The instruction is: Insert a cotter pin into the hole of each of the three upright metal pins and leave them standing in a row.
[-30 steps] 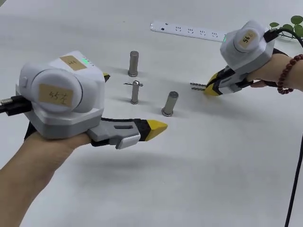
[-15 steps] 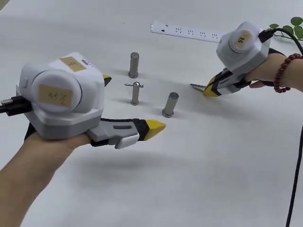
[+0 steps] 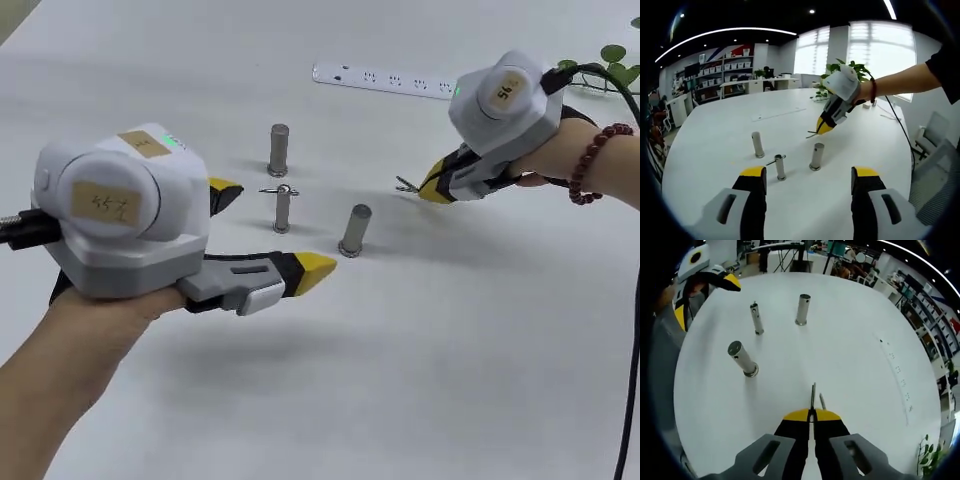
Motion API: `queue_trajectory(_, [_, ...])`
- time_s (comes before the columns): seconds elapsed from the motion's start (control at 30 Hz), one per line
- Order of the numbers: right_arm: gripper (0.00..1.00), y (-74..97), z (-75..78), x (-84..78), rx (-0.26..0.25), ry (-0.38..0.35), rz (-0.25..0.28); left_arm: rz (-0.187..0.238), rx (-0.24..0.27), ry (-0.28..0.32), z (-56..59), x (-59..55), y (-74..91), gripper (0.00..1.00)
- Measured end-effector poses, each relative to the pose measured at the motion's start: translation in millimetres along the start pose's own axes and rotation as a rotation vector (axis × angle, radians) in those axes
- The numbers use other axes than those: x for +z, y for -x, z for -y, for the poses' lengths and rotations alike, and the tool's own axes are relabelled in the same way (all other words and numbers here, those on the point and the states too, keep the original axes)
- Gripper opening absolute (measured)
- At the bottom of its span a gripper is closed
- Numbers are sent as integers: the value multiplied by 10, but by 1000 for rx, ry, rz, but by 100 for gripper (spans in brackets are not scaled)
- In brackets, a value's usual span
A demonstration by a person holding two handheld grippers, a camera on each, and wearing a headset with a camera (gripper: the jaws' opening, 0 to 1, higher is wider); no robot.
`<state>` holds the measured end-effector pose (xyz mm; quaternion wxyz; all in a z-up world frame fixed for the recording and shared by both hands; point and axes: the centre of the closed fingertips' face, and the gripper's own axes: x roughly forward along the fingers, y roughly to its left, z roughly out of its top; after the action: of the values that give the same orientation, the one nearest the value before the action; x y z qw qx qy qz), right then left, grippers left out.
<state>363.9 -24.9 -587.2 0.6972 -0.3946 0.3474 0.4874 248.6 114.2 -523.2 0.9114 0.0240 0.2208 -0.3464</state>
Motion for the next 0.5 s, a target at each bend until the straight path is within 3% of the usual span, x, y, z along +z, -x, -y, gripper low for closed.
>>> queue_trajectory(0.33, [0, 283, -188, 204, -42, 95, 84, -27, -54, 23, 167, -15, -31, 56])
queue_trajectory(0.5, [0, 423, -338, 324, -58, 134, 133, -15, -63, 24, 196, 63, -46, 52])
